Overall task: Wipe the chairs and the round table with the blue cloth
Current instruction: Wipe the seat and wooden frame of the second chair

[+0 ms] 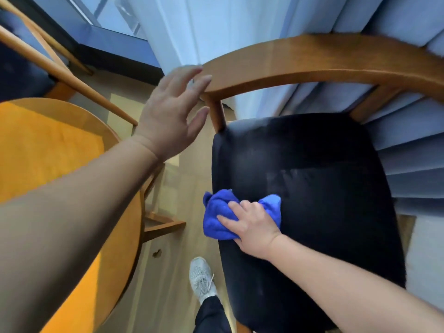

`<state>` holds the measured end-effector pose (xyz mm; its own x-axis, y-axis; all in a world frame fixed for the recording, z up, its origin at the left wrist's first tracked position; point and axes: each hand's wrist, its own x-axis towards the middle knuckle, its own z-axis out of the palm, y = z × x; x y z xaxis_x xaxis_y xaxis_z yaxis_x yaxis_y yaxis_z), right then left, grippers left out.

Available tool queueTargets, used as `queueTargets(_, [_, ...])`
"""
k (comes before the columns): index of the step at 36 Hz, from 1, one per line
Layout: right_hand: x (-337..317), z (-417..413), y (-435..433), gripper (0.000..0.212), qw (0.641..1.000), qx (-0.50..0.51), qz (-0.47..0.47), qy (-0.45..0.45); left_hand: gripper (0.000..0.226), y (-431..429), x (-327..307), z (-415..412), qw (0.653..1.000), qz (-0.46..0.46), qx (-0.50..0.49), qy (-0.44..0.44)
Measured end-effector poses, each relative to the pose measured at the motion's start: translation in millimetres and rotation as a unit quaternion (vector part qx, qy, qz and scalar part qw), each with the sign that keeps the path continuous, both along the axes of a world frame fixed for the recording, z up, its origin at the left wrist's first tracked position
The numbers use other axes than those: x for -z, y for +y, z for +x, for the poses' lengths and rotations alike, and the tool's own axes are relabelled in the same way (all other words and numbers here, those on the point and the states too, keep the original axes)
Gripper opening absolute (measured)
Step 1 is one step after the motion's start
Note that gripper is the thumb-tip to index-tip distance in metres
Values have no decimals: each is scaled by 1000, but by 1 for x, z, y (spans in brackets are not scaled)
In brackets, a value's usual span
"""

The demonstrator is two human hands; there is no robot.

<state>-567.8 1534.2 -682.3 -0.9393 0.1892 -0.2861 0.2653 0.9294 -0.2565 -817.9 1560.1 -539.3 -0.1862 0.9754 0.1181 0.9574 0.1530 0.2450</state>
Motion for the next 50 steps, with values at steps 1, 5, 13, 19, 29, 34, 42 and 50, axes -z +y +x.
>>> queueTargets(1, [1, 8, -9, 60, 1000, -14, -1, 3, 52, 9, 1, -1, 1000, -12, 0, 7])
queueTargets(5, [6, 19, -19, 60, 1000, -24, -12, 16, 54, 28, 14, 0, 999, -36, -6, 7])
queueTargets(13, [9, 19, -3, 56, 997, 12, -5, 79, 56, 28, 29, 21, 999, 7, -50, 19])
queueTargets(19, [10, 31, 62, 49, 982, 114, 15, 149, 60, 29, 34, 18, 998, -8, -55, 26])
queueTargets(29, [16, 42, 100, 47, 965, 214, 42, 148, 58, -66, 87, 80, 990, -114, 24, -80])
queueTargets(34, [13, 54, 119, 48, 961, 246, 44, 122, 56, -107, 113, 98, 969, -225, -18, -99])
queueTargets(42, [13, 64, 140, 50, 929, 353, 43, 98, 68, -111, 135, 110, 956, -276, 48, -85])
queueTargets(50, [11, 62, 91, 56, 929, 353, 13, 114, 86, -83, 155, 117, 927, -357, 46, -107])
